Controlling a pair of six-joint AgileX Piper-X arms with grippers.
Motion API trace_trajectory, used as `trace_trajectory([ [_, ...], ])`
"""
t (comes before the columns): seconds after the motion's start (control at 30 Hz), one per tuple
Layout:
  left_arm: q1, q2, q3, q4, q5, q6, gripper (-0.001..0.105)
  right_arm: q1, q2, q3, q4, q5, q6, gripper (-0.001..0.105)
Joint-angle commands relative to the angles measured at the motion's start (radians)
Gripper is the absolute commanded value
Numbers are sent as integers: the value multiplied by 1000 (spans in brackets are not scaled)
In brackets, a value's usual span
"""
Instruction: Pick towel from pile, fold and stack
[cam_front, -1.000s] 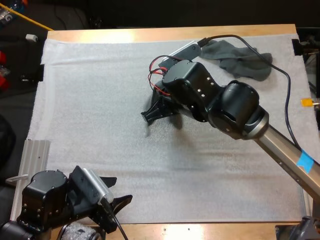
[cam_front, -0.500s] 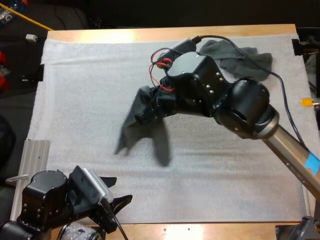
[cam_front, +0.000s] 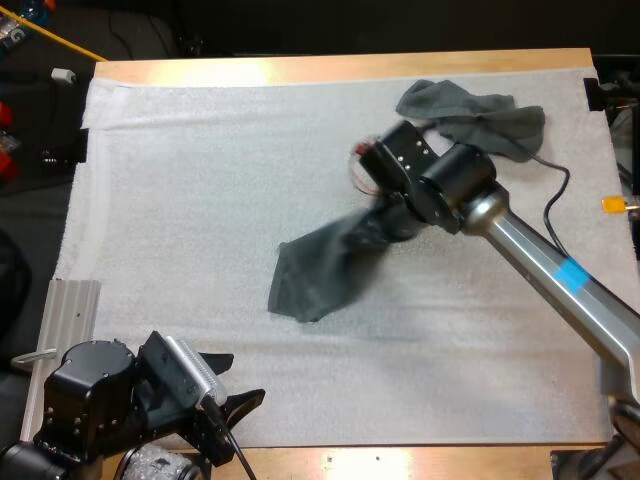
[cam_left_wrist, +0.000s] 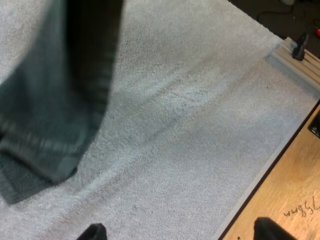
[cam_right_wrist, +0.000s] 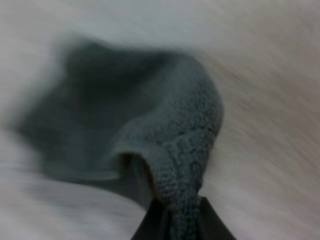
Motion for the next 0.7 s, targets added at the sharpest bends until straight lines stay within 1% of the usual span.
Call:
trace_trajectory([
  [0.0, -5, 1, -3, -12, 0, -10, 58, -33, -15, 32, -2, 39, 1, 0],
  [0.1, -5, 1, -3, -18, 0, -10, 58, -89, -14, 87, -11, 64, 1, 0],
  [0.2, -5, 1, -3, -28, 0, -10, 58, -131, -15, 91, -25, 72, 1, 0],
  [0.33, -5, 1, -3, -34, 0, -10, 58, -174, -18, 91, -59, 141, 1, 0],
  [0.67, -5, 1, -3, -34, 0, -10, 58, -279, -18, 91, -61, 172, -2, 0],
])
